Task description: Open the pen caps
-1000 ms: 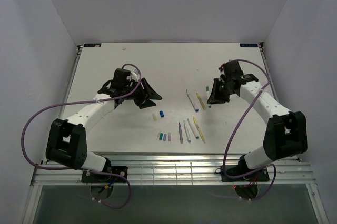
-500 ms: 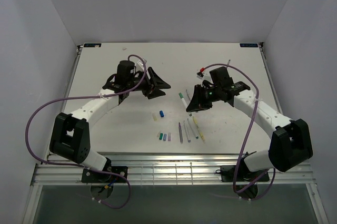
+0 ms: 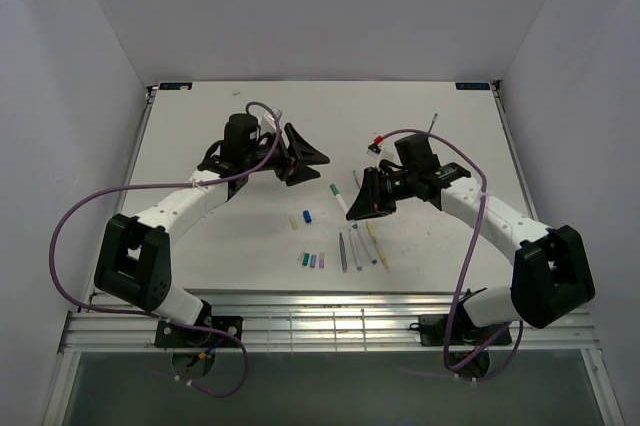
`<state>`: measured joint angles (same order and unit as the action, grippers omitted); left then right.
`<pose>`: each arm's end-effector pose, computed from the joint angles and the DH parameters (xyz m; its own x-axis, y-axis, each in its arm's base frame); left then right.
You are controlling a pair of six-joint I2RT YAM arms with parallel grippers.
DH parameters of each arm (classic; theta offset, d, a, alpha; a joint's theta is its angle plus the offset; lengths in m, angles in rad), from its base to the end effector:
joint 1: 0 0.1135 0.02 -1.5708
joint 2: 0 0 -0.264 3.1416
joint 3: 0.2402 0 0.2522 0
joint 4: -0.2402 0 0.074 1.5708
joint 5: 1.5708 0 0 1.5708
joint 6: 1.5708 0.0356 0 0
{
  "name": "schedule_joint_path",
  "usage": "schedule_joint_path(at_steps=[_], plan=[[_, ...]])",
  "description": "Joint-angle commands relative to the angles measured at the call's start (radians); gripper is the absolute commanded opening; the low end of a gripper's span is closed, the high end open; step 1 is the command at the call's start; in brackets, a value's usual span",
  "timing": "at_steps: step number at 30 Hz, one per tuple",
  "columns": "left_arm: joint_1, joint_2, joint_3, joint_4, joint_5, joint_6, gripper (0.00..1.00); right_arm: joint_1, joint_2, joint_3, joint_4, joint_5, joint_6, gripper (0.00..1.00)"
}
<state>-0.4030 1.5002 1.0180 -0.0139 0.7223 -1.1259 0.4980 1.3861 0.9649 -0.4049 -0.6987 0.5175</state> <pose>0.2987 -0.1530 0.2685 -0.9368 -0.3368 -0.0944 -0.0384 0.3674 -0.9293 0.2423 0.1578 0.2532 -0.9318 -0.0755 -0.3550 -0.3311 0.5774 0.7463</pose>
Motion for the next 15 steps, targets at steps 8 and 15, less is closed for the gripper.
schedule_joint_path(at_steps=[8,15], plan=[[-0.037,-0.017,0.001,0.029,-0.014,-0.006,0.69,0.043,-0.055,-0.035,0.117,-0.065,0.059,0.08],[-0.04,-0.083,-0.044,-0.137,-0.101,0.014,0.68,0.05,-0.087,-0.045,0.11,-0.012,0.079,0.08]])
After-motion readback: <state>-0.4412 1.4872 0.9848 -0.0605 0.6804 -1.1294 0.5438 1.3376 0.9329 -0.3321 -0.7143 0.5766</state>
